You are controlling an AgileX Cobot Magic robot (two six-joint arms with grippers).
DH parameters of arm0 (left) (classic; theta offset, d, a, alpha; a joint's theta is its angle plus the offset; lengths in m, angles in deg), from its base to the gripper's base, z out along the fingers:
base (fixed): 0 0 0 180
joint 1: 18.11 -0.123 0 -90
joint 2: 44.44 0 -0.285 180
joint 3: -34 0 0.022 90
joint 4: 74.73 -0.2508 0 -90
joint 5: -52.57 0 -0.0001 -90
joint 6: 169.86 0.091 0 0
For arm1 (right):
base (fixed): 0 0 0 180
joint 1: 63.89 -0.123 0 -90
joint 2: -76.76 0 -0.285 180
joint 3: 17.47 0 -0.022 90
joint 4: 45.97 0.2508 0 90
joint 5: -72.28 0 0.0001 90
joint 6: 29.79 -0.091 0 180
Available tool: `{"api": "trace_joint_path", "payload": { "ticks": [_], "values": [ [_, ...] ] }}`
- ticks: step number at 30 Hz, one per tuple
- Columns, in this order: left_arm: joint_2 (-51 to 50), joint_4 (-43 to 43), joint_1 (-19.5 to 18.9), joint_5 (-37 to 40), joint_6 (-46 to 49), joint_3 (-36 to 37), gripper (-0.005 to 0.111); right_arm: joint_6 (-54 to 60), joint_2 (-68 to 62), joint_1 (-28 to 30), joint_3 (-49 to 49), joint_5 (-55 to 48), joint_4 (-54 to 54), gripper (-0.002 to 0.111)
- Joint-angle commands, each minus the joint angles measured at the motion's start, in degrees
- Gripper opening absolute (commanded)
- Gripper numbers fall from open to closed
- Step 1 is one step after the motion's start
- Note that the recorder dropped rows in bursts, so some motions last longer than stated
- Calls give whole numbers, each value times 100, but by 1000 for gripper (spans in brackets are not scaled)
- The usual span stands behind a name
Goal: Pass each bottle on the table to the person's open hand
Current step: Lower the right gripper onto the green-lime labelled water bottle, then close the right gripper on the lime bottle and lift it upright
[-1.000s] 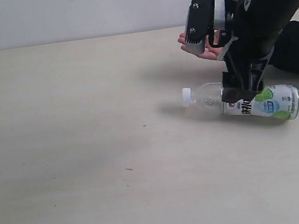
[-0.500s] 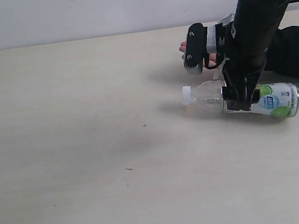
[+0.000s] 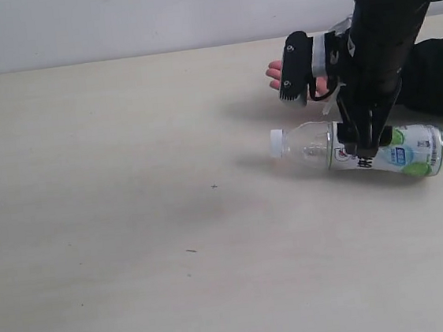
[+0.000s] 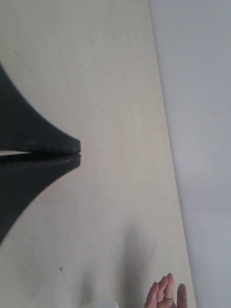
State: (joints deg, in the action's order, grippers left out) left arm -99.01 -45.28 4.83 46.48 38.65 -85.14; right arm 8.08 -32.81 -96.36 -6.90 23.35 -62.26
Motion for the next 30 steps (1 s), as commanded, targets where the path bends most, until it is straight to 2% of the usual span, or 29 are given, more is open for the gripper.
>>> {"api": "trace_joint_path", "payload": {
  "ticks": [1, 12, 19, 30],
  "values": [
    [13, -27, -18, -3, -25, 31, 0, -12, -148, 30, 3, 129, -46, 81],
    [13, -27, -18, -3, -25, 31, 0, -12, -313, 30, 3, 107, -209, 81],
    [13, -27, -18, -3, -25, 31, 0, -12, -313, 30, 111, 672, -171, 81],
    [13, -27, -18, -3, -25, 31, 0, -12, -429, 30, 110, 809, 9, 81]
  ]
}}
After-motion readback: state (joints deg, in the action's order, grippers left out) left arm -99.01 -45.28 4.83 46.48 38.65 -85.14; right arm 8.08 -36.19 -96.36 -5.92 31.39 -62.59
